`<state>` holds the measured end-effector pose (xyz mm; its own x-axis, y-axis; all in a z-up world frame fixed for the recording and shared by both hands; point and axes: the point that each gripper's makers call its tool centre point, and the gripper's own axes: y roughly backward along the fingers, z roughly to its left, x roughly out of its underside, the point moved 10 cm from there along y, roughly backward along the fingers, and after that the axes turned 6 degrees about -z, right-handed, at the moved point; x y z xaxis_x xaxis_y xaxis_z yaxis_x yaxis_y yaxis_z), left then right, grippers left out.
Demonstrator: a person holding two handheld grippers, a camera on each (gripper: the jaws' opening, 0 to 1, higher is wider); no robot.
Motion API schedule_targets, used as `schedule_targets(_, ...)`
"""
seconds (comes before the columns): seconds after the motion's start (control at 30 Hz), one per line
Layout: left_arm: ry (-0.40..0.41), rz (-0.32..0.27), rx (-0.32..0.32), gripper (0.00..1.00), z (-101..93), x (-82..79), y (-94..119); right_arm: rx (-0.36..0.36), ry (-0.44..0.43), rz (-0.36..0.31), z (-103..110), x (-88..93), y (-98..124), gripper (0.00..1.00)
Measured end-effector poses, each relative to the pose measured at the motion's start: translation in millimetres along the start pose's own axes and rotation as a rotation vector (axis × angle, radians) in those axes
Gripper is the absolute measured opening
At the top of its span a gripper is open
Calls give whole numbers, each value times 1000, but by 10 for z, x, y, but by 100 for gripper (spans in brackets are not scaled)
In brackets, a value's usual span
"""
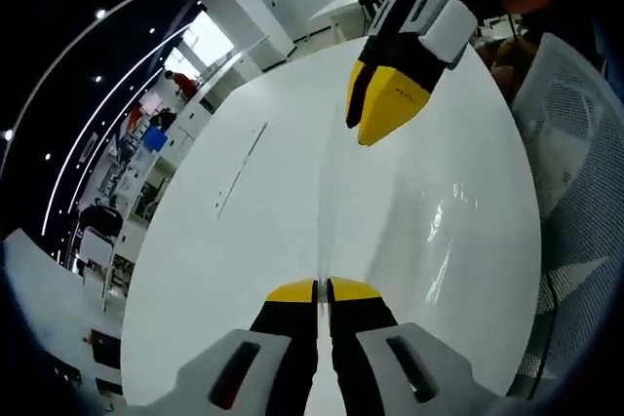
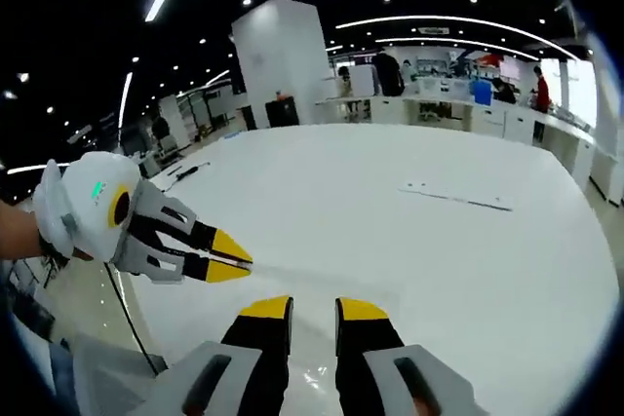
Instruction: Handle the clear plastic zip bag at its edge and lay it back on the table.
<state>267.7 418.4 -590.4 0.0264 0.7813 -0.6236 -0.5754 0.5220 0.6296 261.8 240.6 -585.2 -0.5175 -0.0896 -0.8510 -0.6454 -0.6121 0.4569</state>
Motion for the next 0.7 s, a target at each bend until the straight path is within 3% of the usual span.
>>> schedule_targets(0.2,8,-1,-6,0,-24,4,16,10,-69,-7,2,-26,-167,13)
schedule_targets(0.4,7,-4,-6,0,-70,-27,29,26,-75,15,125,-27,-151,11)
schedule_targets(0.5,9,-8,-9,0,-81,-37,20,34,-110,26,26,23,-249,11)
schedule_targets(0.6,3,-10,-9,0,-105,-58,22,37,-123,25,125,37,-159,11)
schedule_targets(0.7,-7,-11,-8,0,-138,-74,21,47,-136,26,77,34,-223,9)
